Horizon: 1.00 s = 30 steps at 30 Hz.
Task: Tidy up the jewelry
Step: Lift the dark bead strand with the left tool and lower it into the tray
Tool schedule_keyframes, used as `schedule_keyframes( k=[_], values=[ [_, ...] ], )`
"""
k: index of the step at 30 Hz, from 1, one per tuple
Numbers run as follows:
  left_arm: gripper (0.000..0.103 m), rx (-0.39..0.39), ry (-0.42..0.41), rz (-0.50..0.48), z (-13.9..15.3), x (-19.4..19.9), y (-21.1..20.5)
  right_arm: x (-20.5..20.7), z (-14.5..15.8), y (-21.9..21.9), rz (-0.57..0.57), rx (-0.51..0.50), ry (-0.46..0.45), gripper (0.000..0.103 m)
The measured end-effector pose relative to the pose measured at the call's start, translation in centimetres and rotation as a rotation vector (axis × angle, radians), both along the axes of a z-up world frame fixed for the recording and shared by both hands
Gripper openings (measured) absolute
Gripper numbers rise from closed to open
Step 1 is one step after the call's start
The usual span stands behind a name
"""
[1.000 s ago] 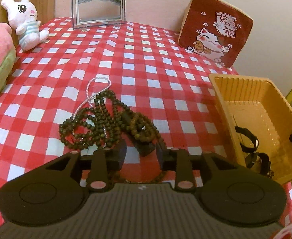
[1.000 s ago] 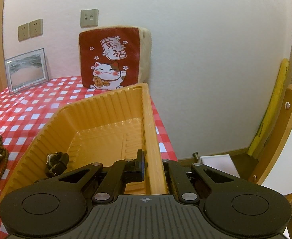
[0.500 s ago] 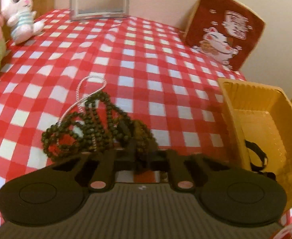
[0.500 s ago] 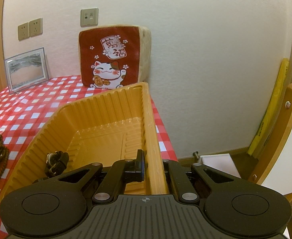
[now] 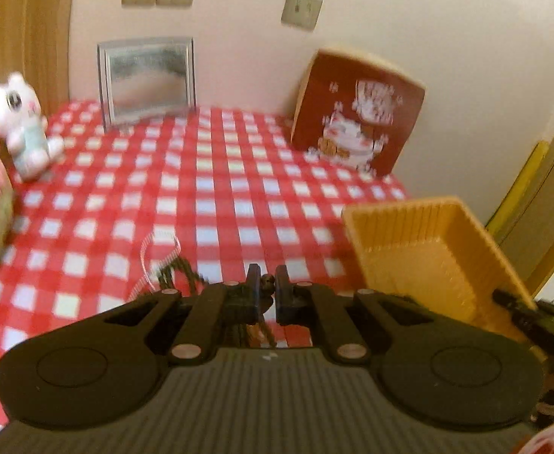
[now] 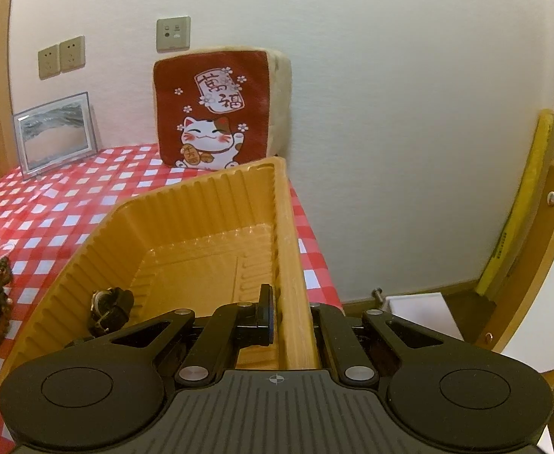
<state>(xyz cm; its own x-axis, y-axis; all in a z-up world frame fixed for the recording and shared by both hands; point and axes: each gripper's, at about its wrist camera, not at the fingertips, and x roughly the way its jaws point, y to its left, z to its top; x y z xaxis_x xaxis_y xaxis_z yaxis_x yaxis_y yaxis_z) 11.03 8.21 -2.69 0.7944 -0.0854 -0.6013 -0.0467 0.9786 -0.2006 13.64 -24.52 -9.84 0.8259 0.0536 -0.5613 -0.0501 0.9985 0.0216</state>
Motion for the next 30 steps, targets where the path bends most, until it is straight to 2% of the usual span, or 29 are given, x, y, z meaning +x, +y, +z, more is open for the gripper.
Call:
schedule_keyframes(
  k=[7, 14, 22, 30],
  values=[
    [0.006, -0.002, -0.095, 0.004, 5.0, -1.1, 1.0, -0.1, 0.1, -0.2, 0.007, 0.011, -0.003, 0.005],
    [0.006, 0.006, -0.164, -0.009, 8.6, -2.0, 1.0, -0.2, 0.3, -0.1, 0.014, 0.014, -0.01, 0.005],
    [0.006, 0.01, -0.222, -0.064, 11.5, -2.2, -0.2, -0.3, 0.7, 0.1, 0.02, 0.017, -0.021, 0.005],
    [0.006, -0.031, -0.272, -0.182, 12.9, -1.3, -3.1, -0.4, 1.2, 0.4, 0.03, 0.013, -0.035, 0.005]
  ],
)
